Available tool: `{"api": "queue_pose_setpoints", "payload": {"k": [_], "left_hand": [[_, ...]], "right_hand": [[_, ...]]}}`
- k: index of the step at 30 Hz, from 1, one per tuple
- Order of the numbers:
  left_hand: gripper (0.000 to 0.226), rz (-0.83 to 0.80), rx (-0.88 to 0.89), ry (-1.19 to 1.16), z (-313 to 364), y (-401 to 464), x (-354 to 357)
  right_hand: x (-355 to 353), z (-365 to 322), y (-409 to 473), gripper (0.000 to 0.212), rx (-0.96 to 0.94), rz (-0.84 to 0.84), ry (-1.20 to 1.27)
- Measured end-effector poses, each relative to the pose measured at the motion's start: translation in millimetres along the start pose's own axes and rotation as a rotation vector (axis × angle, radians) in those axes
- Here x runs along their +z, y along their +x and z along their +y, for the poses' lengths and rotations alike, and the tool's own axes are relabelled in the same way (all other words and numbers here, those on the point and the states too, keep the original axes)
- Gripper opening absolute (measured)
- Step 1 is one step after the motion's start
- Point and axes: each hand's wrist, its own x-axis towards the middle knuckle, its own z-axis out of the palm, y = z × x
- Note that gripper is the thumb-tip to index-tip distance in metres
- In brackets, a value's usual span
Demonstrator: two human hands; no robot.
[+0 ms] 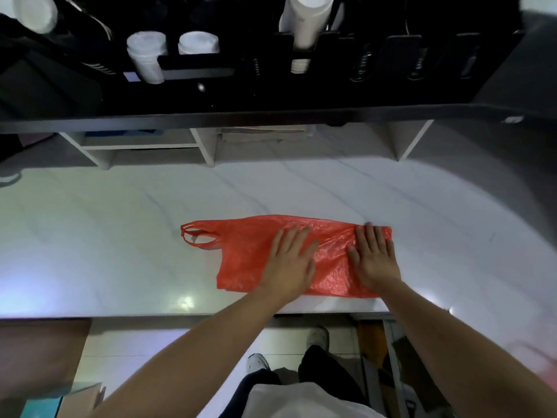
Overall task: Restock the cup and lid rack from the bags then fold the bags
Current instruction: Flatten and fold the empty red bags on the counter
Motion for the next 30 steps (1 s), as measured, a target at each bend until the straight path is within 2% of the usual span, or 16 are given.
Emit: {"api": "queue_pose_setpoints", "payload": {"k": [2,7,15,22,26,30], "left_hand": [[0.053,-0.083,0.029,0.069,19,25,14],[0.061,-0.218,-0.094,0.149,23,49,45],[0.068,-0.178,-0.265,0.079,-27,22,62],[0.066,-0.086,-0.443,0.037,-104,-11,52],[0.066,-0.076,-0.565,-0.004,-141,-25,45],[0.066,-0.117,-0.588,-0.019,-159,-31,39]], "right_hand": [[3,0,-2,0.07,-0.017,0.037,-0.026],[12,5,-1,0.066,-0.009,0.085,-0.047],[24,12,3,0.065,0.014,0.115,-0.03],[25,13,3,0.065,0.02,0.127,-0.03],[26,12,3,0.065,0.012,0.135,-0.035],[25,12,4,0.066,0.017,0.131,-0.037]]}}
